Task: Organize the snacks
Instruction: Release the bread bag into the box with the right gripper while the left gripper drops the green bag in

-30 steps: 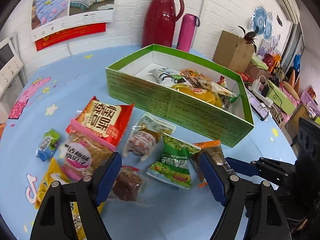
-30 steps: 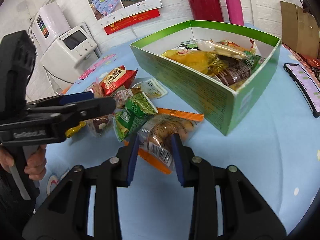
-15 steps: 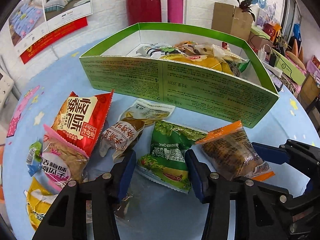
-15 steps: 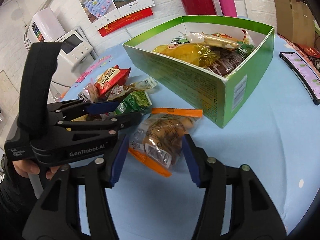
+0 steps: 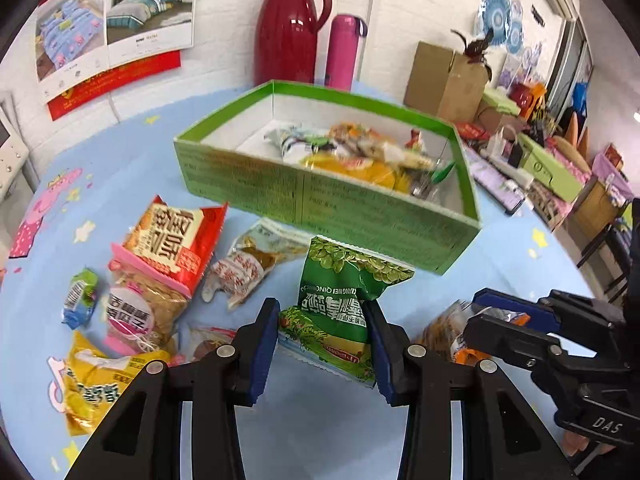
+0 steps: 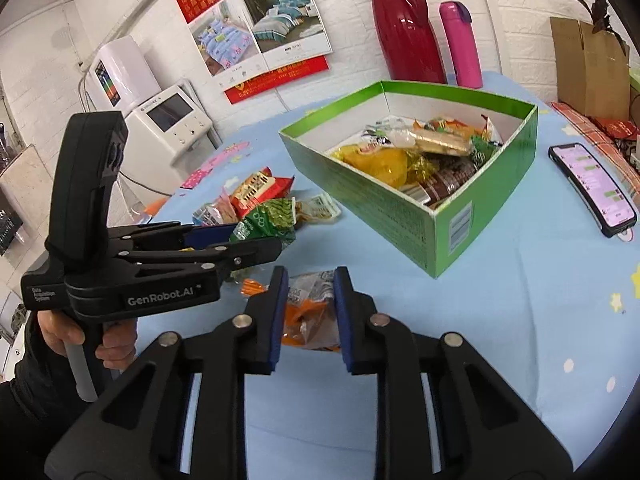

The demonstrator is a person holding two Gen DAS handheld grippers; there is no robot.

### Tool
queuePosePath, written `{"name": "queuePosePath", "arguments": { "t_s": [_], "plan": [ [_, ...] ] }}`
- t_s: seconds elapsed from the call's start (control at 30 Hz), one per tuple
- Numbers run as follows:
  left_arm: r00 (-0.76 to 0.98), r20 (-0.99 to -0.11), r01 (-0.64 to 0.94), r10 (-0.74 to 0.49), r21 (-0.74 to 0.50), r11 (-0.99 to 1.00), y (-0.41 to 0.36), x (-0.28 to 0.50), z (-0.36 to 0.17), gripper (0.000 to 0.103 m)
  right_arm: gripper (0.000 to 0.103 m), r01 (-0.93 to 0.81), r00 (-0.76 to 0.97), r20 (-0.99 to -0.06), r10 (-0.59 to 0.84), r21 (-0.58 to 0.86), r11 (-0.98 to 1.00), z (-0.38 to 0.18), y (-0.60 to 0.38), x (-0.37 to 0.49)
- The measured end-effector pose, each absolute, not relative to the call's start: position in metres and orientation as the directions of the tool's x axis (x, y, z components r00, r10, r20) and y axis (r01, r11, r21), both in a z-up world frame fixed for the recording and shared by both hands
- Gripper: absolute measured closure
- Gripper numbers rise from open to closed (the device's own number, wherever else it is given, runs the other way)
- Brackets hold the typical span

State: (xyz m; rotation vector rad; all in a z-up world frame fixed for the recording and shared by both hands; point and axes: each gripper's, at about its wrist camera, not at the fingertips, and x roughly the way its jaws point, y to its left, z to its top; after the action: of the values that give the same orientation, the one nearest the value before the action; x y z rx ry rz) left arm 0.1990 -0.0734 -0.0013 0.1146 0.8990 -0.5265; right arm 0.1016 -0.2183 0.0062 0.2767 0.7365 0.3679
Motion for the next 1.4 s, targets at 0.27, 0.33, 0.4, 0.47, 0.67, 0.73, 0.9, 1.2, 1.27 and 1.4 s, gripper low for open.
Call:
{"name": "queuePosePath", "arguments": {
  "t_s": [0.27, 0.33, 0.4, 0.47, 0.67, 0.73, 0.9, 1.2, 1.27, 1.4],
  "plan": [
    [0.548, -0.7, 0.474, -0.458, -0.191, 0.859, -0.071, 0.213, 0.054, 0.06, 0.079, -0.276, 0.743, -0.497, 0.448, 0.382, 0.882, 0.055, -0.228, 0.117],
    [0.567, -0.686, 0.467, -0.456, -0.188, 0.864, -0.075, 0.222, 0.065, 0.06, 0.079, -0.27, 0.778, -0.464, 0.424, 0.363, 0.892, 0.07, -0.234, 0.125],
    [0.576, -0.677, 0.464, -0.459, -0.192, 0.865, -0.08, 0.234, 0.073, 0.06, 0.079, -0.248, 0.812, -0.434, 0.391, 0.349, 0.904, 0.081, -0.242, 0.135],
    [0.579, -0.668, 0.461, -0.467, -0.204, 0.863, -0.085, 0.248, 0.079, 0.06, 0.079, -0.22, 0.835, -0.417, 0.359, 0.345, 0.913, 0.086, -0.251, 0.151],
    [0.581, -0.664, 0.435, -0.469, -0.233, 0.87, -0.105, 0.292, 0.068, 0.06, 0.079, -0.148, 0.855, -0.419, 0.306, 0.369, 0.917, 0.069, -0.271, 0.202],
    [0.577, -0.671, 0.431, -0.466, -0.234, 0.871, -0.112, 0.305, 0.061, 0.06, 0.078, -0.126, 0.856, -0.424, 0.298, 0.387, 0.913, 0.059, -0.277, 0.219],
    [0.584, -0.713, 0.392, -0.389, -0.172, 0.904, -0.124, 0.333, 0.034, 0.031, 0.051, -0.057, 0.81, -0.504, 0.299, 0.44, 0.896, 0.023, -0.29, 0.259],
    [0.589, -0.723, 0.308, -0.361, -0.212, 0.927, -0.098, 0.334, 0.017, 0.017, 0.033, -0.044, 0.798, -0.51, 0.322, 0.483, 0.875, 0.007, -0.298, 0.249],
    [0.592, -0.721, 0.307, -0.36, -0.212, 0.928, -0.093, 0.327, 0.02, 0.017, 0.032, -0.064, 0.8, -0.5, 0.332, 0.479, 0.875, 0.012, -0.292, 0.242],
    [0.61, -0.706, 0.312, -0.36, -0.204, 0.928, -0.084, 0.306, 0.035, 0.017, 0.021, -0.102, 0.814, -0.464, 0.35, 0.478, 0.872, 0.03, -0.281, 0.221]
  ]
}}
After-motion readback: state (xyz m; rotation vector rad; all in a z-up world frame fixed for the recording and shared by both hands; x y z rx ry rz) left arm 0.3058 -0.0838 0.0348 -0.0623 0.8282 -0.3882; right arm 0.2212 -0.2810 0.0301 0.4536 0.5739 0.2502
